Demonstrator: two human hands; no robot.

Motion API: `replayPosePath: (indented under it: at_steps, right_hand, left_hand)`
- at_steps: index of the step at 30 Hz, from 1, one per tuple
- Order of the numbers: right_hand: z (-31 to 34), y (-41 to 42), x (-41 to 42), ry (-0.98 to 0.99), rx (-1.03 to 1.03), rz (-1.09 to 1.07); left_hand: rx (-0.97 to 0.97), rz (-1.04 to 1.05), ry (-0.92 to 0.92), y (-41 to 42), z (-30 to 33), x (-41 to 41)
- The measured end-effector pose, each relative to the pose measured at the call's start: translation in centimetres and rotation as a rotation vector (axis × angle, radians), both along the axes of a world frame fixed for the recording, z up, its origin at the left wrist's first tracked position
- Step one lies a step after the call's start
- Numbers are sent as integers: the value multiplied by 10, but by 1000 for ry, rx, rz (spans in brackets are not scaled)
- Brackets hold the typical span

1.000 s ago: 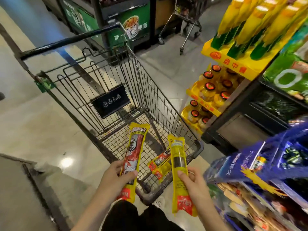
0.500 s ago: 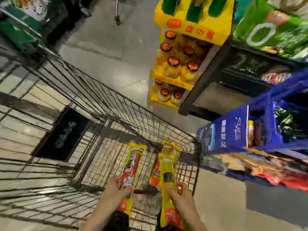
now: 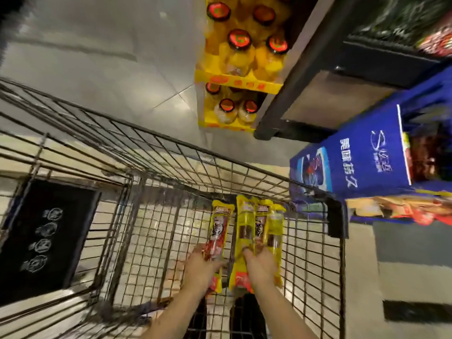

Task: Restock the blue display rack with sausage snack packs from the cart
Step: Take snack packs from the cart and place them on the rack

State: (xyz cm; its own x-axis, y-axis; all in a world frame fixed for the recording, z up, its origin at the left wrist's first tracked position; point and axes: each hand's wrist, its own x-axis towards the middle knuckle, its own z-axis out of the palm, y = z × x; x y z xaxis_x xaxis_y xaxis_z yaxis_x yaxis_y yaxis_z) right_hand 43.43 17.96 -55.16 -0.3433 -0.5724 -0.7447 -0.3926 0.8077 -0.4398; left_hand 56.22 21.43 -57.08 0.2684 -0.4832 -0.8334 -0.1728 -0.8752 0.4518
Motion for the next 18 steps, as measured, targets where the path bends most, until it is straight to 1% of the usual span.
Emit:
replayPosePath:
  at_steps: [2,6,10,12,14,18]
  right_hand:
    - [-20,2,-2,43,-8,-10]
    - [-49,7,0,66,-4,-79]
    - [-67,12,-1,93,-1,-22]
    - [-73,14,0,117,-6,39]
    - [-78,16,3,158,-26,49]
    - [-88,21,10,213,-101,-10]
  left_hand:
    - [-4,24,19,-3,-19,-7]
    - [-44,64,21,-9,-43,-15]
    - [-66,50,10,-13,-61,-16]
    - [-72,48,3,-13,-68,-16]
    - [-65,24,-5,-12,-75,-16]
    - [-5,58,101,-9,-82,-17]
